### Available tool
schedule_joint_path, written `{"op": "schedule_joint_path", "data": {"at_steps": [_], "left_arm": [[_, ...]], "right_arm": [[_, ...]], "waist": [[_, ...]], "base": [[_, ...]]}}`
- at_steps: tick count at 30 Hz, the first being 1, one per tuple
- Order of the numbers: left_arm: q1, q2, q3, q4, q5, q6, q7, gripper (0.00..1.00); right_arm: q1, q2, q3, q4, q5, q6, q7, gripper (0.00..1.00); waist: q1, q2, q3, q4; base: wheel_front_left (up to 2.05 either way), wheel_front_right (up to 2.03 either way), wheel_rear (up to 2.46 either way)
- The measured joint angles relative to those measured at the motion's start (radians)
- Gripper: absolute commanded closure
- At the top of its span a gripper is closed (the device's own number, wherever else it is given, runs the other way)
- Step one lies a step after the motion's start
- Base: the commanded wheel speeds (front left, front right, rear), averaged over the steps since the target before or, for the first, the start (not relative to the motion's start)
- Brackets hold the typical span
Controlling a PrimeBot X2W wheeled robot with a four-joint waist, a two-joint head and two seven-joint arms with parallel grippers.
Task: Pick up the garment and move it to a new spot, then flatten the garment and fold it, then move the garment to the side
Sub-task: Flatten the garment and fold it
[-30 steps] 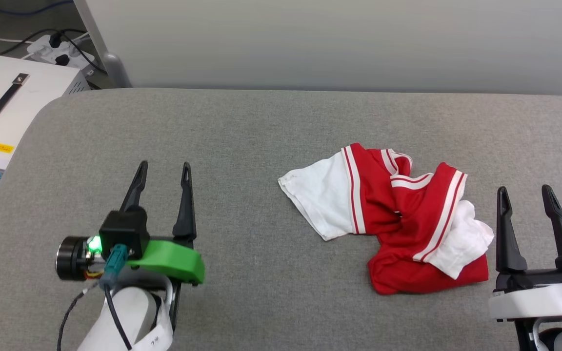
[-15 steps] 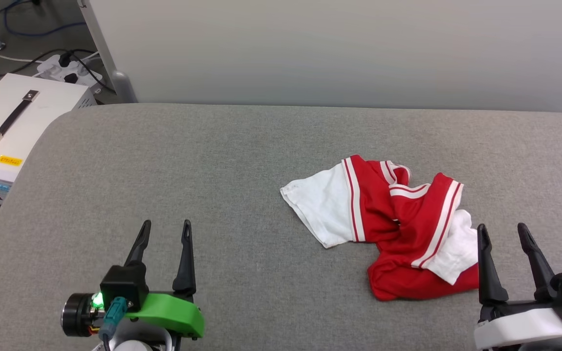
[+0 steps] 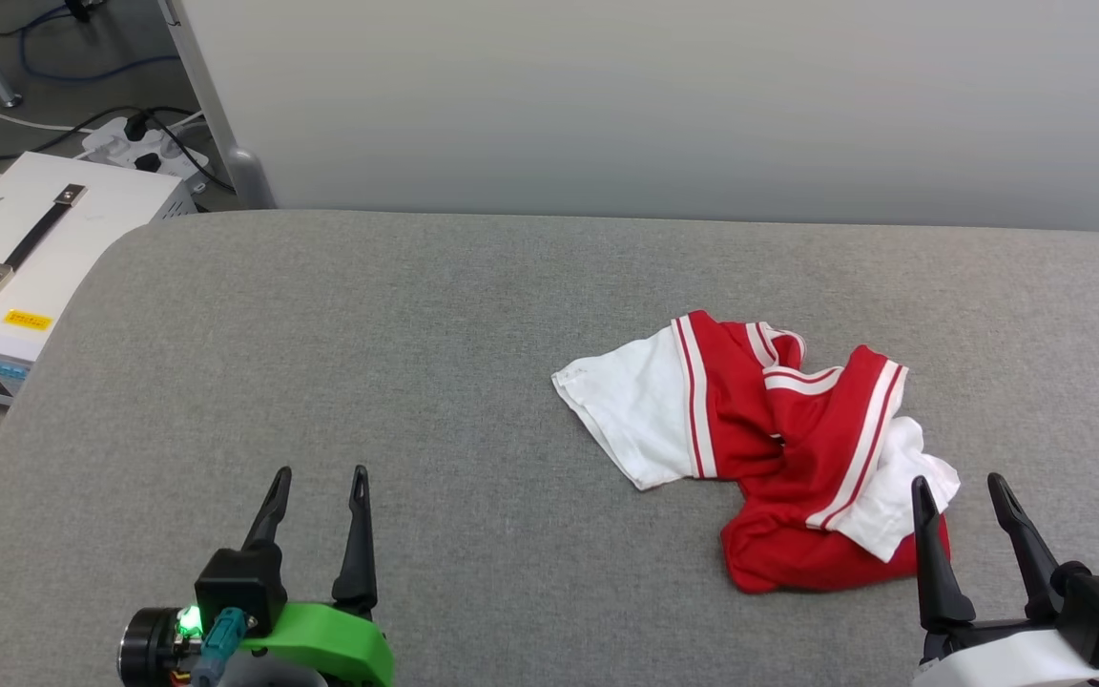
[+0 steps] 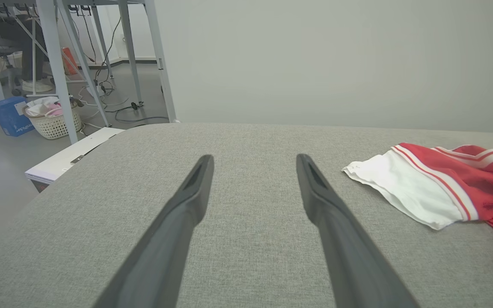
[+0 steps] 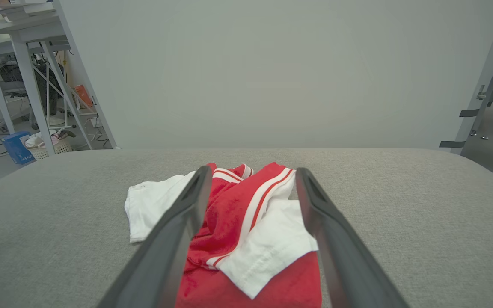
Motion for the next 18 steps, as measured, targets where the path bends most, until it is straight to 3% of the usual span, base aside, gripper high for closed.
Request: {"op": "schedule_joint_path", "data": {"at_steps": [18], "left_arm": [[0.002,-0.037,0.044,0.018,0.045,-0.034,0.0,0.0]], "right_arm": [[-0.004,0.0,-0.017,-0.005,-0.019,0.0,0.0,0.0]], "waist": [[0.0,0.0,0.001,0.001]], "base": [[0.0,0.0,0.0]]}}
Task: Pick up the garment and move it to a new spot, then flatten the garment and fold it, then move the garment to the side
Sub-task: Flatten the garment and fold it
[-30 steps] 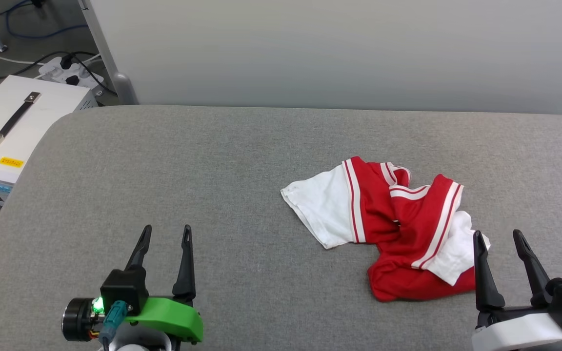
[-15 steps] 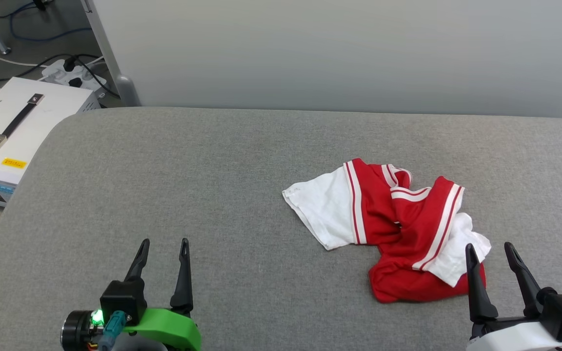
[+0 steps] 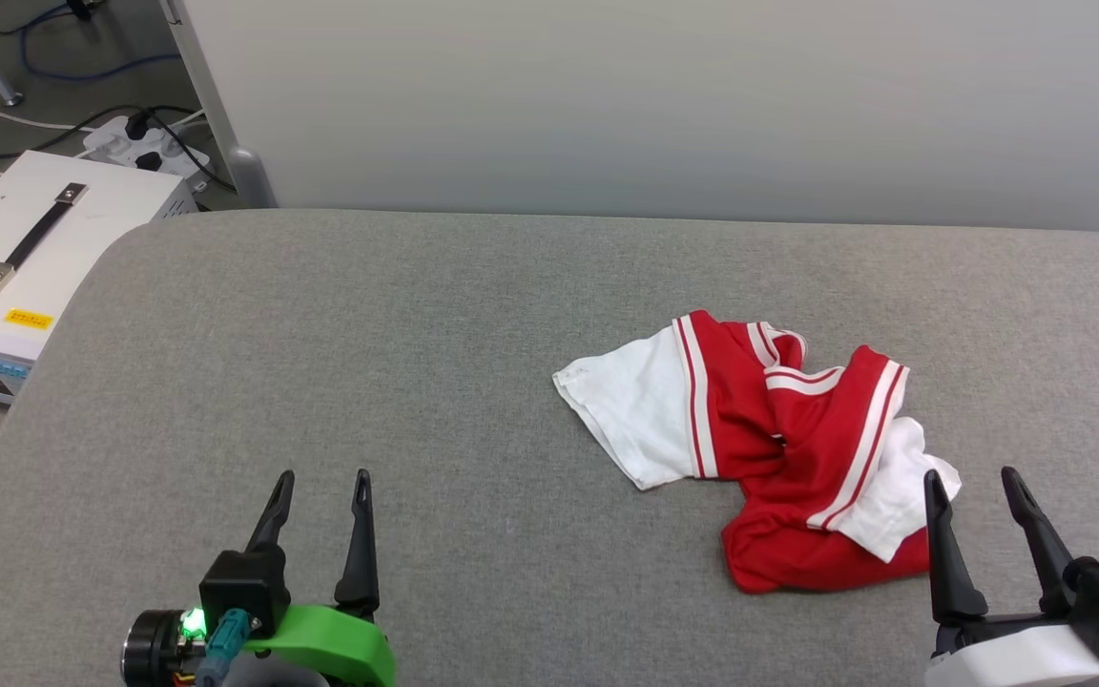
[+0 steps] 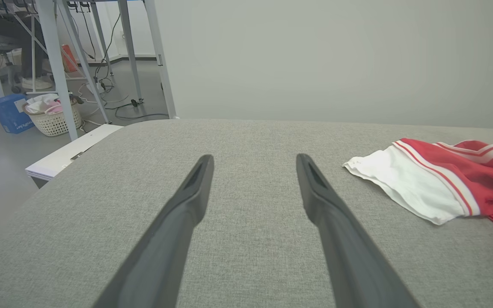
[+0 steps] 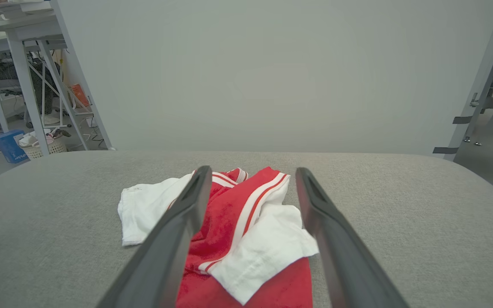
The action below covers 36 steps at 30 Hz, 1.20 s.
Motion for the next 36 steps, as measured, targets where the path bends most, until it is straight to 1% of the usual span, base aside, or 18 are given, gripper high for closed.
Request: {"op": "schedule_joint_path", "data": {"at_steps": [5,8,11,14,16,19,22,27,30,34,36], "left_arm": [[0.0,-0.004,0.006,0.0,0.006,0.0,0.0,0.0],[0.0,-0.006,0.009,-0.001,0.006,0.0,0.0,0.0],[0.0,-0.008,0.011,-0.002,0.006,0.0,0.0,0.0],[-0.001,-0.01,0.011,-0.006,0.006,-0.002,0.0,0.0],[-0.002,-0.011,0.011,-0.007,0.007,-0.005,0.0,0.0],[-0.004,-0.012,0.012,-0.009,0.007,-0.005,0.0,0.0],[-0.005,-0.013,0.012,-0.013,0.007,-0.005,0.0,0.0],[-0.02,-0.014,0.011,-0.018,0.007,-0.005,0.0,0.0],[-0.035,-0.014,0.009,-0.022,0.007,-0.005,0.0,0.0],[-0.059,-0.014,-0.001,-0.029,0.004,-0.004,0.0,0.0],[-0.072,-0.015,-0.006,-0.033,0.002,-0.003,0.0,0.0]], "right_arm": [[-0.037,-0.005,-0.042,-0.03,-0.035,0.0,0.0,0.0],[-0.091,-0.04,-0.072,-0.058,-0.037,0.0,0.0,0.0],[-0.152,-0.098,-0.095,-0.087,-0.037,0.0,0.0,0.0],[-0.218,-0.18,-0.099,-0.093,-0.022,0.0,0.0,0.0],[-0.251,-0.239,-0.088,-0.065,-0.004,0.0,0.0,0.0],[-0.285,-0.331,-0.033,0.002,0.037,0.0,0.004,0.0],[-0.314,-0.413,0.052,0.05,0.105,0.0,0.098,0.0],[-0.377,-0.573,0.213,0.084,0.268,0.0,0.32,0.0],[-0.396,-0.653,0.305,0.095,0.372,0.0,0.455,0.0],[-0.426,-0.728,0.394,0.119,0.492,0.0,0.613,0.0],[-0.446,-0.751,0.423,0.133,0.536,0.0,0.669,0.0]], "waist": [[0.0,0.0,0.002,-0.001],[0.0,0.0,0.008,-0.002],[0.0,0.0,0.016,-0.003],[0.0,0.0,0.029,-0.003],[0.0,0.0,0.039,-0.003],[0.0,0.0,0.053,-0.002],[0.0,0.0,0.067,-0.001],[0.0,0.0,0.096,0.001],[0.0,0.0,0.116,0.004],[0.0,0.0,0.145,0.012],[0.0,0.0,0.161,0.016]], "base": [[0.0,0.0,0.0],[0.0,0.0,0.0],[0.0,0.0,0.0],[0.0,0.0,0.0],[0.0,0.0,0.0],[0.0,0.0,0.0],[0.0,0.0,0.0],[0.0,0.0,0.0],[0.0,0.0,0.0],[0.0,0.0,0.0],[0.0,0.0,0.0]]}}
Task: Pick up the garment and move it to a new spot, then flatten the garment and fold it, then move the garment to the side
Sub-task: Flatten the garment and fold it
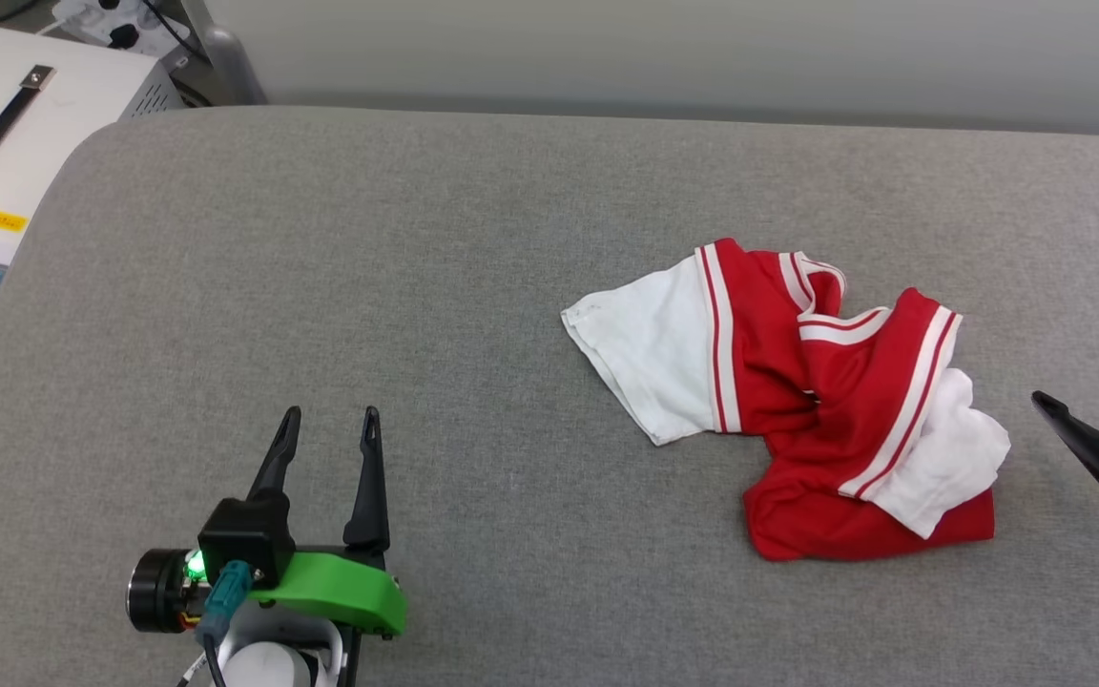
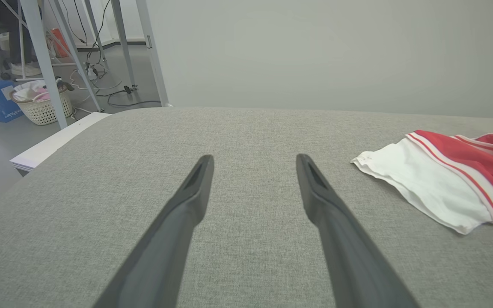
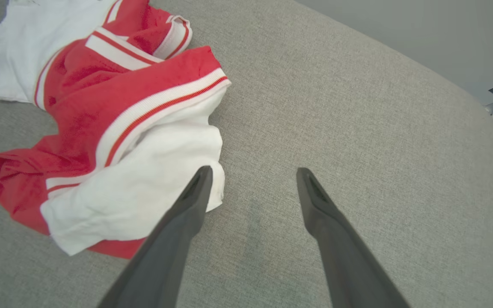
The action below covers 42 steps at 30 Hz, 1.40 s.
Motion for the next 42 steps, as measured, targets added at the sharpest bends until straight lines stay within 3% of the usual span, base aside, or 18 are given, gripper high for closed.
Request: {"op": "schedule_joint_path", "data": {"at_steps": [7,14,18,19,20,30,35,37,42], "left_arm": [[-0.048,0.0,-0.014,-0.014,-0.015,0.013,0.0,0.0],[-0.081,0.0,-0.028,-0.018,-0.026,0.023,0.0,0.0],[-0.084,0.0,-0.027,-0.017,-0.031,0.028,0.0,0.0],[-0.084,0.0,-0.026,-0.017,-0.032,0.031,0.0,0.0],[-0.084,0.0,-0.022,-0.016,-0.033,0.032,0.0,0.0],[-0.083,-0.001,-0.015,-0.009,-0.033,0.032,0.0,0.0],[-0.081,-0.001,-0.012,-0.01,-0.032,0.031,0.0,0.0],[-0.079,-0.001,-0.008,-0.018,-0.032,0.031,0.0,0.0],[-0.082,-0.001,-0.005,-0.028,-0.027,0.03,0.0,0.0]], "right_arm": [[-0.09,-0.026,0.093,0.049,0.073,0.0,0.11,0.0],[-0.113,-0.011,0.216,0.144,0.111,-0.001,0.157,0.0],[-0.125,-0.035,0.253,0.163,0.134,-0.001,0.163,0.0],[-0.129,-0.037,0.262,0.165,0.14,-0.001,0.158,0.55],[-0.132,-0.038,0.27,0.166,0.144,-0.001,0.146,1.0],[-0.148,-0.027,0.293,0.171,0.175,0.0,-0.013,1.0],[-0.153,-0.086,0.228,0.17,0.18,0.0,-0.078,1.0],[-0.164,-0.138,0.168,0.17,0.181,0.0,-0.099,1.0],[-0.217,-0.173,0.114,0.202,0.175,0.0,-0.094,1.0]], "waist": [[0.0,0.0,0.069,0.021],[0.0,0.0,0.139,0.044],[0.0,0.0,0.162,0.053],[0.0,0.0,0.163,0.053],[0.0,0.0,0.163,0.051],[0.0001,0.0,0.124,0.013],[0.0,0.0,0.105,-0.002],[0.0,0.0,0.11,-0.004],[0.0001,0.0,0.142,-0.002]], "base": [[0.0,0.0,0.0],[0.0,0.0,0.0],[0.0,0.0,0.0],[0.0,0.0,0.0],[0.0,0.0,0.0],[0.0,0.0,0.0],[0.0,0.0,0.0],[0.0,0.0,0.0],[0.0,0.0,0.0]]}}
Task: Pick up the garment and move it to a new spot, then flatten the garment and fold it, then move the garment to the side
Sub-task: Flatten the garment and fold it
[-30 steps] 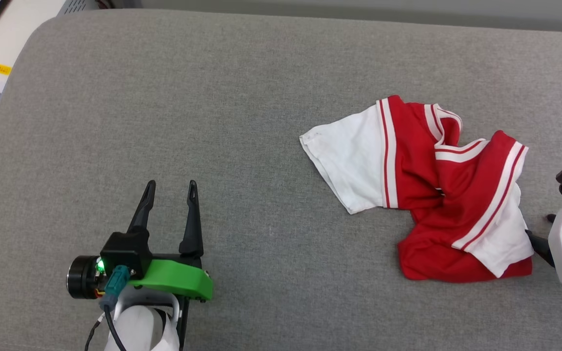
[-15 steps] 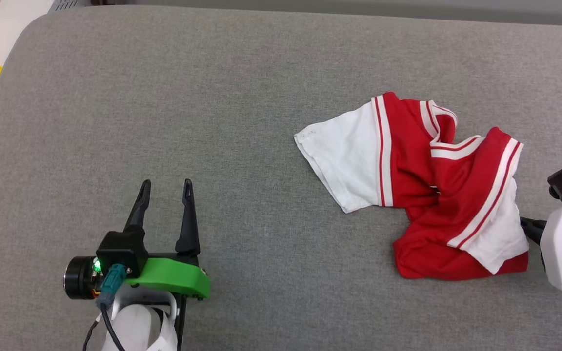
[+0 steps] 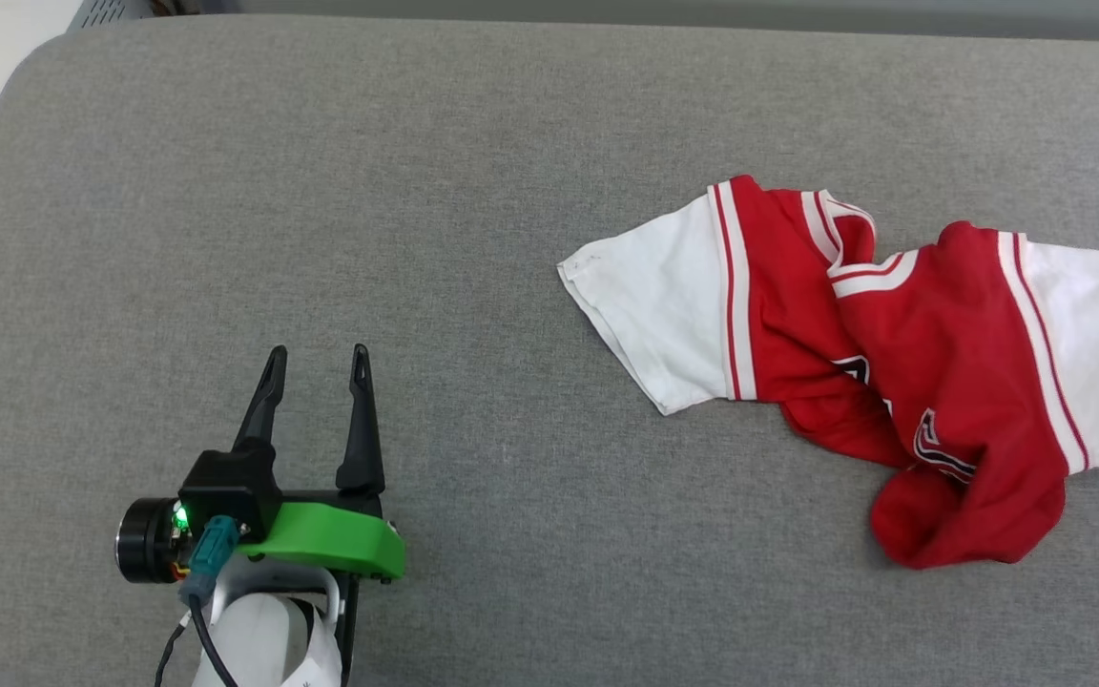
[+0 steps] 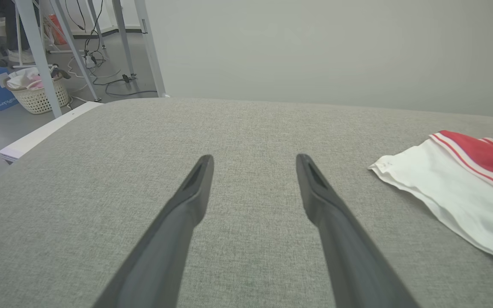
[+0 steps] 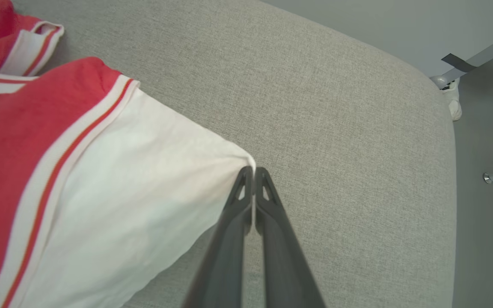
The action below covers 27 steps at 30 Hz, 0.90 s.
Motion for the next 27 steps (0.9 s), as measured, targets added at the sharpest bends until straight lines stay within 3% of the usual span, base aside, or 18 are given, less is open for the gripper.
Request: {"op": "schedule_joint_path", "data": {"at_steps": [4,13,19,20,27], "left_arm": [[-0.007,0.0,-0.003,-0.001,0.004,-0.004,0.0,0.0],[-0.055,0.0,-0.024,0.001,0.004,-0.005,0.0,0.0],[-0.057,0.0,-0.016,0.011,0.004,-0.003,0.0,0.0],[-0.057,0.0,-0.013,0.013,0.004,-0.003,0.0,0.0],[-0.052,0.0,0.022,0.014,0.023,-0.01,0.0,0.0]], "right_arm": [[-0.047,0.011,-0.009,0.088,-0.041,0.0,0.033,1.0],[-0.096,0.118,-0.001,0.36,-0.076,0.0,0.072,1.0],[-0.109,0.14,-0.003,0.426,-0.071,0.0,-0.018,1.0],[-0.109,0.144,-0.002,0.43,-0.072,0.0,-0.039,0.0],[-0.106,0.153,-0.013,0.394,-0.096,0.0,-0.245,0.0]], "waist": [[0.0,0.0,0.033,0.003],[0.0,0.0,0.094,0.021],[0.0,0.0,0.086,0.032],[0.0001,0.0,0.081,0.032],[0.0,0.0,0.015,0.014]], "base": [[0.0,0.0,0.0],[0.0,0.0,0.0],[0.0,0.0,0.0],[0.0,0.0,0.0],[0.0,0.0,0.0]]}}
